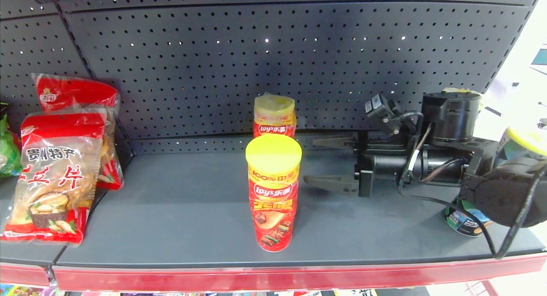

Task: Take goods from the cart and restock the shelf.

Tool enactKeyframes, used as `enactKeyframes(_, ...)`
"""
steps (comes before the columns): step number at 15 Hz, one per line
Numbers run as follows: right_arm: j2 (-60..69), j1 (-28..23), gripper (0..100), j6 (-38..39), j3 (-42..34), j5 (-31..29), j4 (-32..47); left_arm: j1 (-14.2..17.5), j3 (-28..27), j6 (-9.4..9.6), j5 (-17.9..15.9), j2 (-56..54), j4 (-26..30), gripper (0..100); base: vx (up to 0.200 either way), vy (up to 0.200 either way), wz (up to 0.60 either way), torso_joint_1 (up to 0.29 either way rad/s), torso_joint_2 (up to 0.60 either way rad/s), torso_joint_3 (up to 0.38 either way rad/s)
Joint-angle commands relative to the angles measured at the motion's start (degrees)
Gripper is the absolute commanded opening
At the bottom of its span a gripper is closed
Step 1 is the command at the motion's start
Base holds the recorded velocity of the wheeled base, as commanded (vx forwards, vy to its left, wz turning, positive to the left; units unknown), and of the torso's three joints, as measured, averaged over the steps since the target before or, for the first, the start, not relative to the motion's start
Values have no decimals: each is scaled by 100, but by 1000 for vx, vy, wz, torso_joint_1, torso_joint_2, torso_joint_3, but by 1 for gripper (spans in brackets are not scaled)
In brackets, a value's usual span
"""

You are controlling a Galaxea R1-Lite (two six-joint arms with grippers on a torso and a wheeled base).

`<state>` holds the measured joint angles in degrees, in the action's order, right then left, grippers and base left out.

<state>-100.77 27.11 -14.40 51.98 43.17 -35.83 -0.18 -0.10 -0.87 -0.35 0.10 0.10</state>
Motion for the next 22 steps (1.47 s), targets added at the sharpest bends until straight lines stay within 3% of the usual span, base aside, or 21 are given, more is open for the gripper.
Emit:
enactKeyframes(1, 532, 22, 100, -2, -390, -1, -3, 1, 1, -1, 0, 8, -1, 100, 0, 0, 0, 0, 0, 0)
enactKeyframes(9, 1191, 216, 100, -2, -988, -10, 32, 1, 1, -1, 0, 8, -1, 100, 0, 0, 0, 0, 0, 0)
enactKeyframes(15, 839, 778, 100, -2, -839, -203, 32, 1, 1, -1, 0, 8, -1, 100, 0, 0, 0, 0, 0, 0)
enactKeyframes(22, 356, 954, 100, -2, -522, -239, 6, 1, 1, -1, 0, 8, -1, 100, 0, 0, 0, 0, 0, 0)
